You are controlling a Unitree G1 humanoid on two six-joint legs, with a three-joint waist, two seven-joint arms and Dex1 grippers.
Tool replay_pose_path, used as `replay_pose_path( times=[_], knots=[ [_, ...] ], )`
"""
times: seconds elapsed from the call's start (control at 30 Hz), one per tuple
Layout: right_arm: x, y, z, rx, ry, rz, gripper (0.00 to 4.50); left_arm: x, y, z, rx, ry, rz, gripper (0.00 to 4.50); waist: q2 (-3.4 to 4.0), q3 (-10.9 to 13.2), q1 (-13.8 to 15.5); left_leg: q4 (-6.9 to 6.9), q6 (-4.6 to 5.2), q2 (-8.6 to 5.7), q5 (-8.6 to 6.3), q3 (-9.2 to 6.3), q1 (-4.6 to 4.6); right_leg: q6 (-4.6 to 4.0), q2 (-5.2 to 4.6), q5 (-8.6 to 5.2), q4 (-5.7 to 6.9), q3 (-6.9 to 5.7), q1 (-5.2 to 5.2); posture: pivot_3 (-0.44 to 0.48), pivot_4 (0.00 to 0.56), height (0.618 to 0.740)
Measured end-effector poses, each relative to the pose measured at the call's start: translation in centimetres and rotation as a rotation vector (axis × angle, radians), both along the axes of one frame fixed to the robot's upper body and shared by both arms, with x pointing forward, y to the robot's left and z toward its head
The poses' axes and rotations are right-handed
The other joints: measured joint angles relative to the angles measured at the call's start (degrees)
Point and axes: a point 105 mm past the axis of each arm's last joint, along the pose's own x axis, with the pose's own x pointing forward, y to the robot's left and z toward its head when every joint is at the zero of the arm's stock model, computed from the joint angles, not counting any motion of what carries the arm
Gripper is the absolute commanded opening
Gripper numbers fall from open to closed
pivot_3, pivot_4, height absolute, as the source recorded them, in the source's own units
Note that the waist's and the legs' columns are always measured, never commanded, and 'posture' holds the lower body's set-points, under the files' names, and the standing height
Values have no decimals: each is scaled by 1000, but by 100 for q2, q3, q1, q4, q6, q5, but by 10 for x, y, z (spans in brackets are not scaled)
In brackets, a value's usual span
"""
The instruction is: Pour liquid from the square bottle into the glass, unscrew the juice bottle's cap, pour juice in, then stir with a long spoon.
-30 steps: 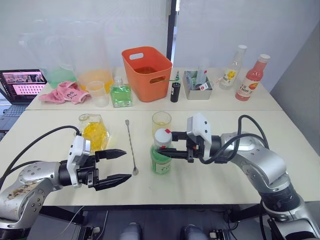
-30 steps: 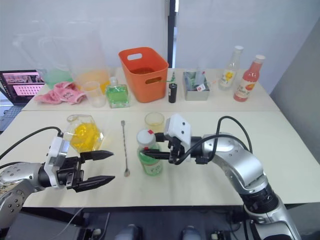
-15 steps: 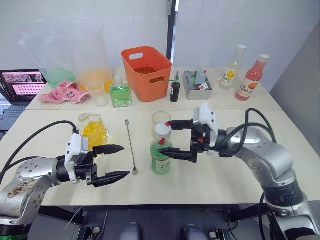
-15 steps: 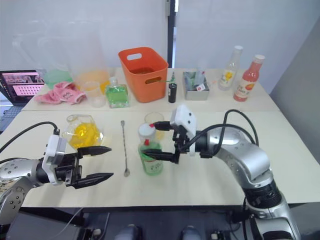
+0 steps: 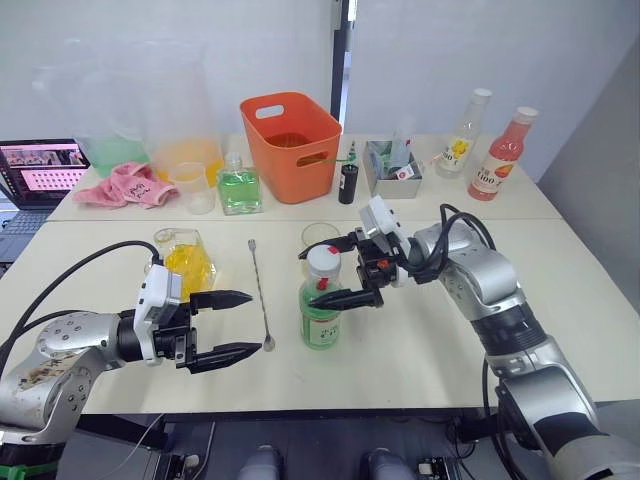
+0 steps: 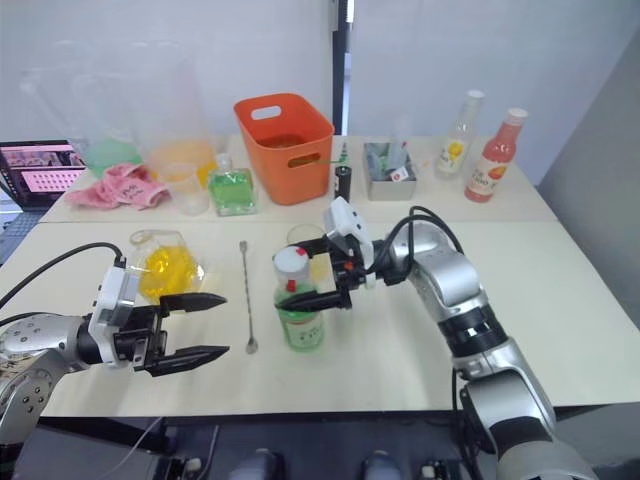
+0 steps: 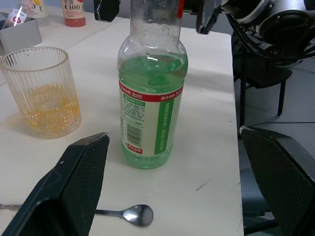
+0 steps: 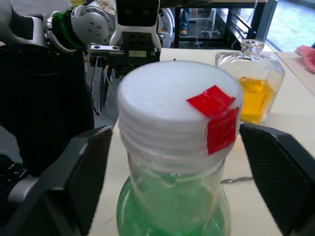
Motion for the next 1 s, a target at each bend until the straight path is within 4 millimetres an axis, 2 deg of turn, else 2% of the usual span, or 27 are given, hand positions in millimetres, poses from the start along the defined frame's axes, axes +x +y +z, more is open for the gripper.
replay_pose_path(
  times=[0.17, 0.2, 0.37, 0.47, 0.6, 0.7, 0.77, 0.9, 1.0],
  knots=[
    [0, -2, -2, -10, 4, 27, 1659, -1, 2, 0, 1, 7, 11, 4500, 0, 0, 4, 0, -1, 0, 1, 0, 2, 0, 0, 0, 1, 0, 1, 0, 150, 739],
    [0, -2, -2, -8, 5, 27, 1566, -2, 2, 0, 1, 10, 11, 4500, 0, 0, 1, 0, -2, 0, 1, 0, 3, 0, 0, 0, 3, 0, 1, 0, 150, 739],
    [-5, -6, -3, 13, 9, -25, 1566, -2, 0, 1, 2, 6, 11, 4500, 0, 0, 10, 0, -2, 0, 1, 0, 0, 0, 0, 0, 2, 0, 0, 0, 150, 739],
    [-9, -9, -1, 33, 35, -180, 1566, 0, 0, 1, 3, 2, 15, 4500, 0, 0, 24, 0, -3, 0, 1, 0, -5, 0, 0, 0, 3, 0, -5, 0, 150, 739],
    [-24, -11, 7, 24, 62, -394, 1566, 2, 2, 0, 1, 1, 27, 4500, 0, 0, 20, 0, -3, 1, 1, 0, -4, -1, 0, 0, 5, 0, -6, 0, 150, 739],
    [-28, -9, 2, -16, 75, -568, 1566, 4, 3, 0, 3, -16, 28, 4500, -1, 0, 7, 0, -3, 2, 1, -1, -1, -5, 0, -1, 7, 0, -6, 0, 150, 739],
    [-29, -6, 3, 17, 99, -680, 1566, 7, 4, 0, -4, -19, 34, 4500, 0, 0, -2, -1, -3, 2, 1, -1, 0, -6, 1, -2, 8, 1, -6, 0, 150, 739],
    [-30, 3, 3, 88, 131, -808, 1566, 9, 2, -1, -10, -15, 15, 4500, -1, -1, -5, -1, -3, 1, 1, -3, -2, -6, 1, -2, 7, 2, -7, 0, 150, 739],
    [-29, 3, 2, 129, 153, -869, 1566, 9, 2, -2, -11, -4, -2, 4500, -1, -1, -6, -1, -3, 1, 1, -3, -1, -6, 1, -1, 7, 2, -6, 0, 150, 739]
  ],
)
